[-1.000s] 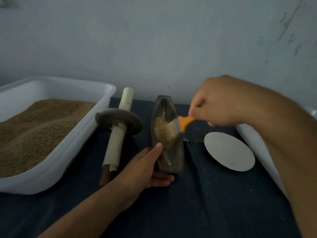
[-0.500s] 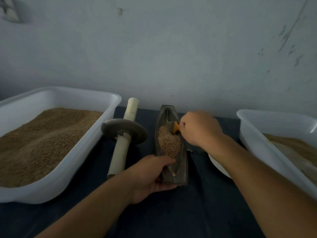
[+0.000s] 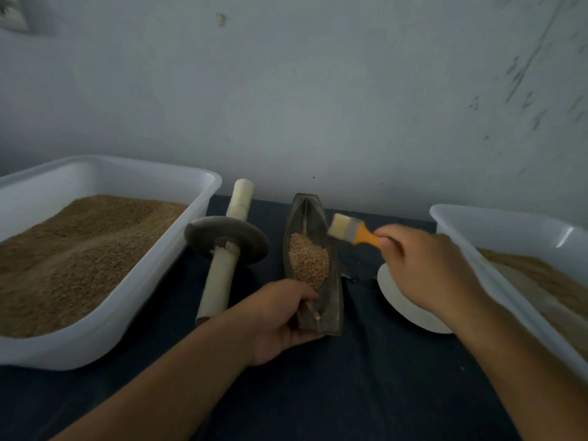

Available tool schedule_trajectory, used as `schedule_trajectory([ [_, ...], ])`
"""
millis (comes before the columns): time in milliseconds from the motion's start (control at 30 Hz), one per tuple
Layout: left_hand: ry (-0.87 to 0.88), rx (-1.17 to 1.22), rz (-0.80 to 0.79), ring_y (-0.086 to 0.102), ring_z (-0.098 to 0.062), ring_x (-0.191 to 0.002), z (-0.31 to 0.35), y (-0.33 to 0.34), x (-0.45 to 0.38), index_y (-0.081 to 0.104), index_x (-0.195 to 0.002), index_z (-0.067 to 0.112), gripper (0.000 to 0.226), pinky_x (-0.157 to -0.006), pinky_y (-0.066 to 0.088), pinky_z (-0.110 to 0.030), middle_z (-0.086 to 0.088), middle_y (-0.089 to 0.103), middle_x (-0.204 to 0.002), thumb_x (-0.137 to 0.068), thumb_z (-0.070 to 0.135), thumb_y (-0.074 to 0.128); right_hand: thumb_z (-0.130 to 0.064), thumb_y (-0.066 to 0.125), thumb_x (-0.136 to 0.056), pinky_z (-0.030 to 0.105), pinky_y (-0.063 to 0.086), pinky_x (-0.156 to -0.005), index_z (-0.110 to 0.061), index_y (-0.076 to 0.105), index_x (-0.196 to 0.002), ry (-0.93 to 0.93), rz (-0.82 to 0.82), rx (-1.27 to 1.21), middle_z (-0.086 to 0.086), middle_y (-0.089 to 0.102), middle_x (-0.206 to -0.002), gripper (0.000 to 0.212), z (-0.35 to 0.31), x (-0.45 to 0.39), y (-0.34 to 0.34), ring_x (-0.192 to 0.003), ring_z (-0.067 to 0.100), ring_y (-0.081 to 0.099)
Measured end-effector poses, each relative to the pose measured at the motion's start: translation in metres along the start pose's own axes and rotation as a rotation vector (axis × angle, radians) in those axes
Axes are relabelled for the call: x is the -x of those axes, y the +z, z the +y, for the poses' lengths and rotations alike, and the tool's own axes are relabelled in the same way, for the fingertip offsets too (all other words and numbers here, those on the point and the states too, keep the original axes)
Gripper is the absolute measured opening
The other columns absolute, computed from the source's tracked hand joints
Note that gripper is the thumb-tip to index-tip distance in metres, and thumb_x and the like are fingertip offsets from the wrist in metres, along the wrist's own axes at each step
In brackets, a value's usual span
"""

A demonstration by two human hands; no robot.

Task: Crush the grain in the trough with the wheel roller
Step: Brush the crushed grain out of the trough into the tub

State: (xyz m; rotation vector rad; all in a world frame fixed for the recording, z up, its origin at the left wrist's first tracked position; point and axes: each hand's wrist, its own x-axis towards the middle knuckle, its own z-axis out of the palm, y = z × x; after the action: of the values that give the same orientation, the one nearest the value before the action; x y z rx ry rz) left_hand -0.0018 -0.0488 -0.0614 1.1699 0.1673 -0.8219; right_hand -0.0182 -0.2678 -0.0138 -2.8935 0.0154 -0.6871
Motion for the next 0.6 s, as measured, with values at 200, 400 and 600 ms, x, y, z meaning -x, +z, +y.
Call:
schedule_trajectory([
  [200, 0.036, -0.010, 0.026, 0.074, -0.022, -0.084, -0.002, 0.002, -0.003, 0.061, -0.120, 0.007, 0.026, -0.061, 0.058, -0.030, -0.012, 0.075, -0.099, -0.094, 0.010, 0.058, -0.032, 0.033, -0.101, 0.030, 0.046, -0.061, -0.045, 0.041, -0.138, 0.193, -0.142, 0.065, -0.005, 0.059, -0.080, 0.039, 0.046, 0.075, -0.021, -0.066, 0.008, 0.054],
  [400, 0.020, -0.010, 0.087, 0.074, -0.025, -0.081, -0.001, 0.005, -0.004, 0.058, -0.119, 0.006, 0.030, -0.058, 0.058, -0.033, -0.015, 0.075, -0.094, -0.091, -0.001, 0.052, -0.044, 0.030, -0.100, 0.029, 0.051, -0.055, -0.052, 0.023, -0.135, 0.255, -0.302, 0.107, -0.005, 0.057, -0.069, 0.037, 0.048, 0.098, 0.001, -0.055, 0.008, 0.057],
  [600, -0.017, -0.002, 0.113, 0.075, -0.022, -0.078, 0.001, 0.010, -0.006, 0.064, -0.114, 0.005, 0.024, -0.058, 0.058, -0.032, -0.013, 0.075, -0.095, -0.093, 0.004, 0.053, -0.065, 0.031, -0.094, 0.027, 0.055, -0.064, -0.044, 0.033, -0.132, 0.204, -0.354, 0.196, -0.007, 0.057, -0.073, 0.043, 0.059, 0.109, 0.006, -0.061, 0.007, 0.058],
])
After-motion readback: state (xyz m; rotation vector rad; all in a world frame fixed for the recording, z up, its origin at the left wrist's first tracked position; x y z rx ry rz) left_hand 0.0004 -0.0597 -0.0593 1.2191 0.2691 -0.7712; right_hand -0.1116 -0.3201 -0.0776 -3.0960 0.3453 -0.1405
